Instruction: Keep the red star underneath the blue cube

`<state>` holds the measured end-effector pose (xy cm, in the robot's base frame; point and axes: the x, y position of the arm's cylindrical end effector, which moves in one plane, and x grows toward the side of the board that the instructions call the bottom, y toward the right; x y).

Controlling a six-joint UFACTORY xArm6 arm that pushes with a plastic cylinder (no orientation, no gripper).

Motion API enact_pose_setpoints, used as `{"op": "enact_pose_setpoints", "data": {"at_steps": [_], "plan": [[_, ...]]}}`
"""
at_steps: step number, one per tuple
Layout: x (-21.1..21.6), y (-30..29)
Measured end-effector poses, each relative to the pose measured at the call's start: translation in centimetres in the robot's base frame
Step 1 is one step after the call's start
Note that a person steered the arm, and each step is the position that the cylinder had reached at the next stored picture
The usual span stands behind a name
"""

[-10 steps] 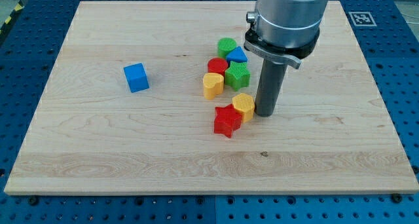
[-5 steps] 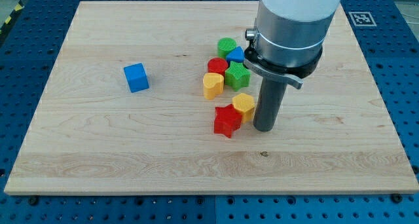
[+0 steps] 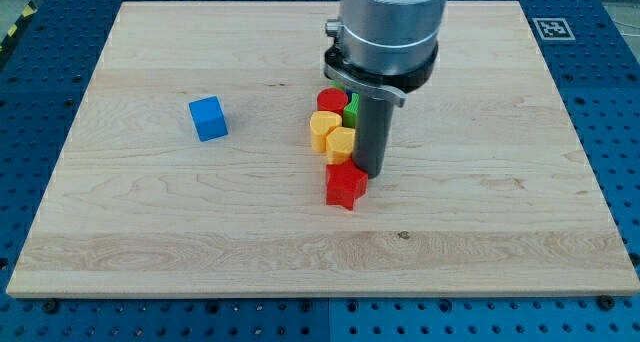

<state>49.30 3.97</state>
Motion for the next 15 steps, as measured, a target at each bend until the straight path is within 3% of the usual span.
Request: {"op": "enact_pose_setpoints", "data": {"at_steps": [2,7,10,15], "plan": [[-0.3,-1.9],[3.2,-0.2],[7.7,3.5],[6.7,2.4]]}}
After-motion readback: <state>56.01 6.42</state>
